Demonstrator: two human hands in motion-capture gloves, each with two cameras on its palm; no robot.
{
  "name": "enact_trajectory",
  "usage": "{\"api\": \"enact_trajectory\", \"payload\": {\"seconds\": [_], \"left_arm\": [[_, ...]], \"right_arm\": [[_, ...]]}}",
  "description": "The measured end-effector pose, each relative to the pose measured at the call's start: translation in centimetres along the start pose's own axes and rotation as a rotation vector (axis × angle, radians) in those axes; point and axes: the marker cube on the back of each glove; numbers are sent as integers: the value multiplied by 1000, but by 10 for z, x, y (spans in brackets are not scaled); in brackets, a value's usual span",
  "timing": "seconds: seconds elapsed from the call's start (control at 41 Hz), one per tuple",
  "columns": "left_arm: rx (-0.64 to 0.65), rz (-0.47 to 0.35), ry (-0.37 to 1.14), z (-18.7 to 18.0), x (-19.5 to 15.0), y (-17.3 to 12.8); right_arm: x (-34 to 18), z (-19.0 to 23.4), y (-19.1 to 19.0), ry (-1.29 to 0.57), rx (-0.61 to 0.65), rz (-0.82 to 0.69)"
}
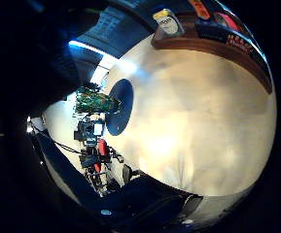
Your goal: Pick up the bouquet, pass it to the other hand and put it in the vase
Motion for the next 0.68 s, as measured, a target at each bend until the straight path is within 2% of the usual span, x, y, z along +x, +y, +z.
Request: {"api": "enact_trajectory", "payload": {"seconds": [0.049,0.098,0.146,0.244,0.293,0.391,0.439,0.537,0.586,0.683], "left_arm": [[-10,-10,-1,-1,-12,-3],[-41,-19,-18,-2,-29,-6],[-129,-40,-55,-5,-56,-4],[-493,-140,-226,-24,-138,13],[-641,-194,-335,-38,-178,23],[-767,-285,-503,-74,-246,48],[-784,-286,-535,-91,-256,63],[-781,-251,-570,-120,-251,88],[-772,-233,-580,-124,-245,88],[-756,-205,-599,-128,-232,85]], "right_arm": [[-14,-7,19,-57,-132,141],[-21,-9,31,-118,-221,198],[-14,-8,31,-136,-205,132],[-11,-17,45,-341,-297,39],[-6,-21,50,-382,-308,-3],[13,-28,59,-332,-298,-7],[20,-34,67,-322,-323,35],[33,-48,85,-289,-368,167],[43,-50,82,-249,-322,132],[59,-49,69,-210,-196,-41]]}}
